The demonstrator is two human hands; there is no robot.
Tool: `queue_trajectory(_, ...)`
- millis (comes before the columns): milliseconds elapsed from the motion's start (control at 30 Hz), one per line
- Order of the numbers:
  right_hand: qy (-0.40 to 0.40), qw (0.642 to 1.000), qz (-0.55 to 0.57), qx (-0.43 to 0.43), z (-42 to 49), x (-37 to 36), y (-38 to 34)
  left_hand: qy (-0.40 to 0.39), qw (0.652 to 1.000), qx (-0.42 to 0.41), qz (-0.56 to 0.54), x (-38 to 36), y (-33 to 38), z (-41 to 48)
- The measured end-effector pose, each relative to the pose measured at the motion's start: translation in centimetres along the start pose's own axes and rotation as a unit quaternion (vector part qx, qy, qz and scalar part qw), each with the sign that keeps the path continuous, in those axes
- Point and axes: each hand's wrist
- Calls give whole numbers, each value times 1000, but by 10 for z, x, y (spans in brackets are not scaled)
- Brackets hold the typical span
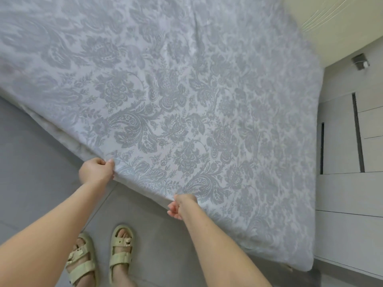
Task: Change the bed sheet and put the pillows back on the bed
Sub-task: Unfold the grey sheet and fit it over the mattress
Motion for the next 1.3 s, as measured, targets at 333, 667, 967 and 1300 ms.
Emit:
queue_trajectory(333, -52, 936, -194, 288, -73, -52, -141, -9, 984, 108, -145, 40, 64, 61)
queue_trajectory(667, -143, 857, -314, 383, -136, -138, -230, 84, 972, 68, -208, 100, 112, 142)
queue_trajectory(967, -125, 799, -419, 412, -153, -176, -261, 116, 985, 9, -130, 134, 59, 144)
queue_trajectory(1300, -102, 799, -420, 419, -196, -237, -296, 4, 943, 51, -329, 175, 124, 221)
Point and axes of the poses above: each hand's wrist, its own z-axis towards the middle knuckle, its own x-axis out of the back of the hand, y = z × x, and after that the axes turned 6 degrees about y, right-handed
